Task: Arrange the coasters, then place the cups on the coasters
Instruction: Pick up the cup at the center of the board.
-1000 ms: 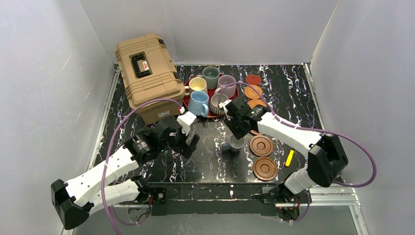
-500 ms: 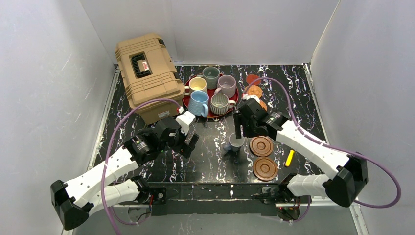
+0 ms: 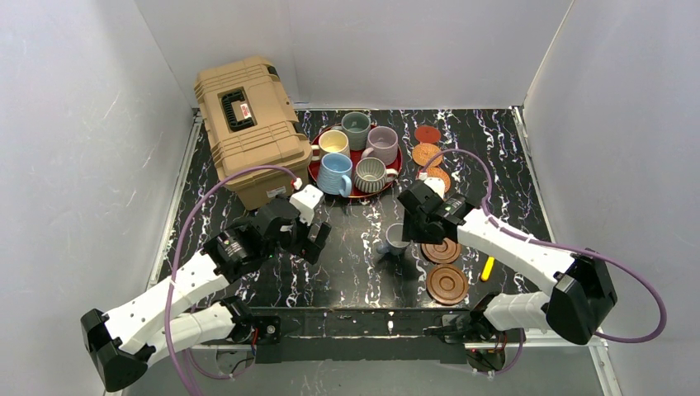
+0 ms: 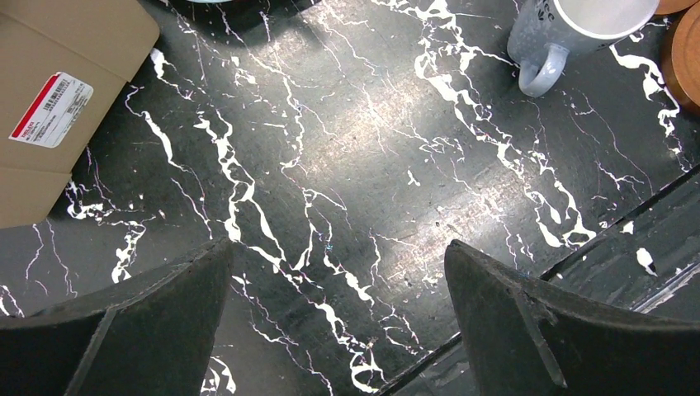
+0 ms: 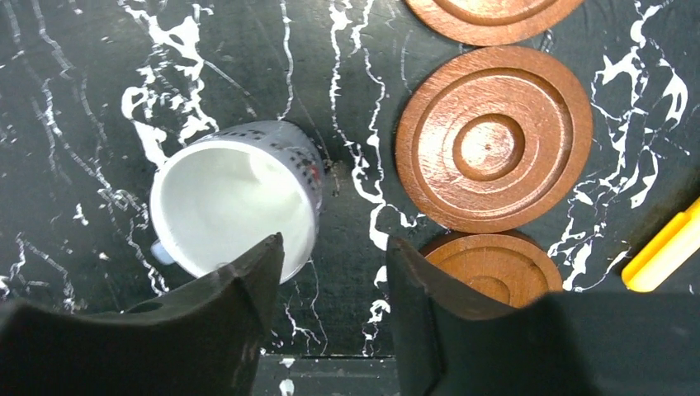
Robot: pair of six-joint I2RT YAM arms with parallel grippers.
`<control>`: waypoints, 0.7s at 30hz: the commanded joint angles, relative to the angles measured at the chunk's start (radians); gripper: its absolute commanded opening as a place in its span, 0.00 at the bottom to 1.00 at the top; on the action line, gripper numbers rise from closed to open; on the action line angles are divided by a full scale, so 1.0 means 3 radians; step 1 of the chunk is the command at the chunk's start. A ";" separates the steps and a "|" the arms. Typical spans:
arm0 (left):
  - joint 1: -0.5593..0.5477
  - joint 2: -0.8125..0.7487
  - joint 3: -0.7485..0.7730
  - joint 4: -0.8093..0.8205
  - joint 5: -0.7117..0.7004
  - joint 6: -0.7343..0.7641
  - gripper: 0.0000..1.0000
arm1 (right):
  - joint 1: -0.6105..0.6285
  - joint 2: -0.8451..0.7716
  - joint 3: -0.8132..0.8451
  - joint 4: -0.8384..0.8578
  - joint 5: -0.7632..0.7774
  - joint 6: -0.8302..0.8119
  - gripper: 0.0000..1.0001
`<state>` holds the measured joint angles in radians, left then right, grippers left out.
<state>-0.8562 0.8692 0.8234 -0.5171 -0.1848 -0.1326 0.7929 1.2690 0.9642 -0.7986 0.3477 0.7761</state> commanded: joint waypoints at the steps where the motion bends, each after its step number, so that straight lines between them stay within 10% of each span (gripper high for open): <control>1: 0.0016 -0.0059 0.0006 -0.0079 -0.0097 -0.0013 0.98 | 0.0016 -0.0006 -0.0179 0.0165 0.0299 0.0212 0.51; 15: 0.0015 -0.0105 -0.0004 -0.0097 -0.0115 -0.0018 0.98 | 0.0016 0.0111 -0.0146 0.0313 0.0308 0.0314 0.02; 21: 0.0014 -0.0110 0.0001 -0.0107 -0.0150 -0.0027 0.98 | -0.0002 0.0090 0.0260 0.0126 0.0435 0.0252 0.01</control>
<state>-0.8562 0.8539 0.8234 -0.5266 -0.2043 -0.1349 0.7940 1.3045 0.9165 -0.7250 0.4183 0.8532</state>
